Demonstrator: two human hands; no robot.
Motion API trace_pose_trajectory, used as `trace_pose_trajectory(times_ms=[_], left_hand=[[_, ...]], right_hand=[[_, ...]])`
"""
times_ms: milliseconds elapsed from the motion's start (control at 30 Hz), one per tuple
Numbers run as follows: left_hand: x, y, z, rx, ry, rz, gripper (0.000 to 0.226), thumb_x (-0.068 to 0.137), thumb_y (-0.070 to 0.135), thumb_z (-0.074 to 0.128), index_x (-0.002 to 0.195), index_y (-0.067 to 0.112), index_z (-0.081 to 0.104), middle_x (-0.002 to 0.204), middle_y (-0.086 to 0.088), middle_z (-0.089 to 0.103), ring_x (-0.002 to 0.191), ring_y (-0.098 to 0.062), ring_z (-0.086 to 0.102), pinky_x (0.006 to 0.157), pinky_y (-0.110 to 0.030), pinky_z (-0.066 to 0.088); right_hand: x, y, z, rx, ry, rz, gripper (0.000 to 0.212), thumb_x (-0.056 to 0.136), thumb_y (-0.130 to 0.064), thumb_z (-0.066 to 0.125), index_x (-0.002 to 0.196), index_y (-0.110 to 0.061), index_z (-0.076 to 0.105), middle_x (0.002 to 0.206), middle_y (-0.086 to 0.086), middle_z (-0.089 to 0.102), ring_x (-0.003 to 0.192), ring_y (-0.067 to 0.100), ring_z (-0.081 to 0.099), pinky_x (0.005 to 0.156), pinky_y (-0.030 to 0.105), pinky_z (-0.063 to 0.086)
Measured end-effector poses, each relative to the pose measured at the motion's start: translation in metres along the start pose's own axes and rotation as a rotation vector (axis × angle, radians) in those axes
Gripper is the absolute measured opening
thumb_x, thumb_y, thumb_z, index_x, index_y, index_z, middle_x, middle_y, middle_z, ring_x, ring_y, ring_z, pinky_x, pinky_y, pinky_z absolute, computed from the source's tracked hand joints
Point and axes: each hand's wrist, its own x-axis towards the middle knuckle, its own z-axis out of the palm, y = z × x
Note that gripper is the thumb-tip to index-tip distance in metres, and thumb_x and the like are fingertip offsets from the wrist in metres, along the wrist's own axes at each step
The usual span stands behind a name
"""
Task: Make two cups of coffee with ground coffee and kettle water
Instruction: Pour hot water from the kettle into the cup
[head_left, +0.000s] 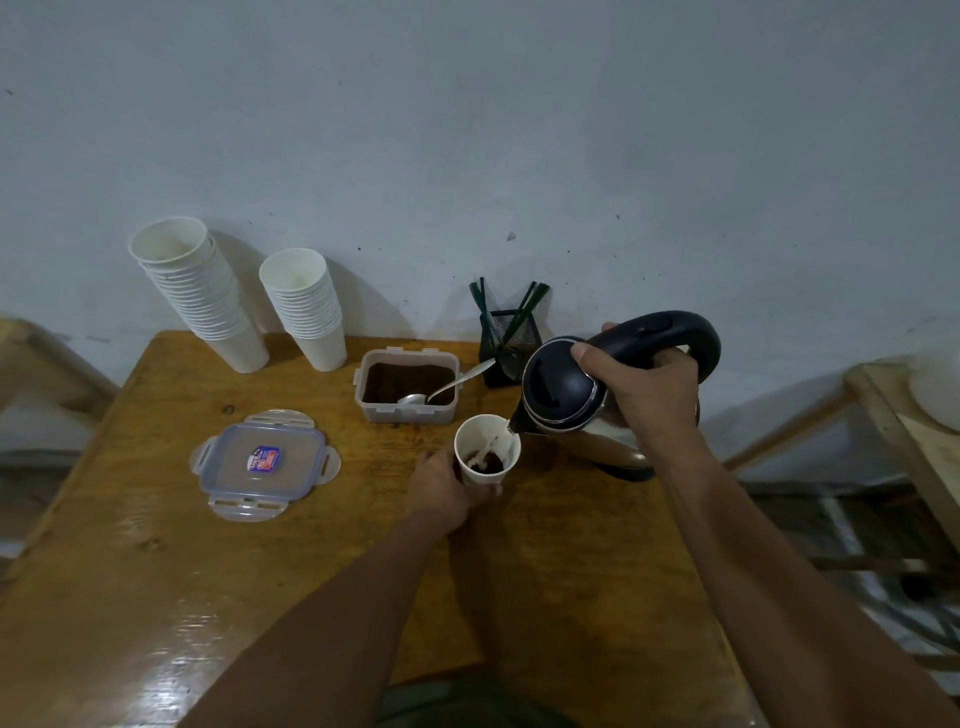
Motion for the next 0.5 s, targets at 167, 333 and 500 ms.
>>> trace_pose_trajectory(times_ms=[167,333,500], left_hand=[[0.0001,-0.0009,-0.0001,0.009,-0.019,-0.001,0.087,0.054,0.047,0.087,0.131,0.029,0.050,0.129,0.004,0.059,0.127,-0.021,0.048,0.100,-0.047,0.047],[-0.0008,0.0018,-0.0022,0.041,-0.012,0.008,0.082,0.060,0.042,0.087,0.131,0.026,0.051,0.130,0.003,0.058,0.128,-0.021,0.046,0.102,-0.046,0.045],[-0.0020,0.0016,-0.0027,0.036,-0.014,0.007,0.082,0.058,0.045,0.087,0.130,0.028,0.051,0.128,0.004,0.059,0.125,-0.019,0.048,0.099,-0.045,0.048]], right_hand=[[-0.0017,-0.0024,0.0025,-0.039,0.003,-0.026,0.040,0.064,-0.039,0.088,0.097,-0.025,0.069,0.096,-0.002,0.074,0.097,0.017,0.070,0.095,0.047,0.055],[0.0005,-0.0041,0.0019,-0.040,0.014,-0.023,0.054,0.054,-0.050,0.086,0.099,-0.023,0.071,0.093,-0.005,0.075,0.094,0.013,0.070,0.096,0.044,0.054],[0.0037,-0.0024,-0.0001,-0.019,0.013,-0.016,0.037,0.063,-0.037,0.088,0.093,-0.024,0.071,0.093,-0.003,0.075,0.095,0.016,0.071,0.095,0.044,0.055]])
